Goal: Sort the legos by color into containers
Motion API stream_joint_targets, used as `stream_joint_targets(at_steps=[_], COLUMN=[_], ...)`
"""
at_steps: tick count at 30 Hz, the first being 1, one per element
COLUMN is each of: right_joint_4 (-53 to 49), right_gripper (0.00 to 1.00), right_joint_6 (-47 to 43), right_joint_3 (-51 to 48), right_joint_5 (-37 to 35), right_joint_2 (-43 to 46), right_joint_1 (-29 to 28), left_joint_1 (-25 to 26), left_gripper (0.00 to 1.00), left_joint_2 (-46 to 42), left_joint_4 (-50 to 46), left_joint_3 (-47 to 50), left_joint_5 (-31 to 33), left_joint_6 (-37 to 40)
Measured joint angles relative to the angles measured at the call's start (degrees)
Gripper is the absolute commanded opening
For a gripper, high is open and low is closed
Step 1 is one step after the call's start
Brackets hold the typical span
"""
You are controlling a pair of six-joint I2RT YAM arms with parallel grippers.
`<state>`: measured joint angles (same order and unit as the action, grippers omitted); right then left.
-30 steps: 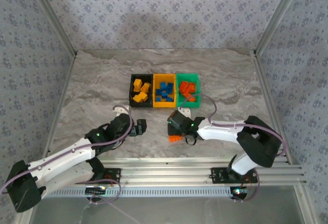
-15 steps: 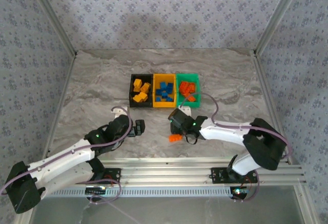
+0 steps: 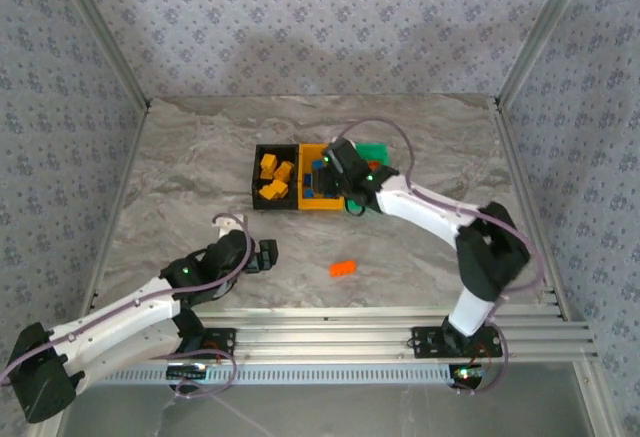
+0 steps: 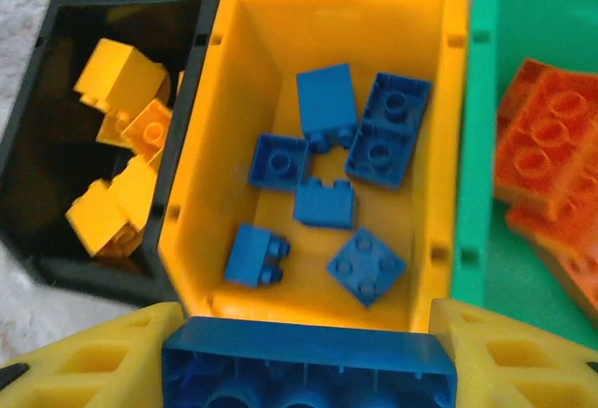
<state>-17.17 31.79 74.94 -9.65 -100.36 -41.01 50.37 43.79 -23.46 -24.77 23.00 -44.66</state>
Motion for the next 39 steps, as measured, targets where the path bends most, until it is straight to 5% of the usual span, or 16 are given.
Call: stream_joint_targets(at_steps=[3,6,8,16,26,39], right_joint_4=[-1.16,-2.27,-2.62,-3.74,-3.67,-7.28], right_gripper=[0.59,0.83,0.88,0.94,1.0,1.0], right_joint_6=[-1.33,-1.99,-2.54,-3.37,0.44,9.53], right_joint_3=[7.06,11.69,13.14,8.5,-16.61,-28.2], right_joint_5=[0.9,1.51,1.73,1.18,-1.57,-1.68], right_joint_2=[-7.69,-12.74,-13.55,-6.62,18.18,15.93], right_joint_1=[1.44,2.23,2.32,0.96,-10.27,-20.37], left_joint_1=[-0.11,-0.11,-0.11,-0.11,-0.94,-3.17], left_gripper=[1.0,1.0,1.0,1.0,1.0,1.0], left_joint_2=[-2.23,-4.74,-6.1,-7.76,-7.74,-6.45], left_joint_4=[-1.97,-3.5,-4.35,-6.73,-6.82,-5.99], left_joint_3=[0.0,0.0,0.0,-0.02,-0.02,0.42], left_joint_5=[0.24,0.44,0.63,1.29,2.38,1.66], left_joint_6=[-0.02,-0.02,-0.04,-0.28,-0.92,-1.55])
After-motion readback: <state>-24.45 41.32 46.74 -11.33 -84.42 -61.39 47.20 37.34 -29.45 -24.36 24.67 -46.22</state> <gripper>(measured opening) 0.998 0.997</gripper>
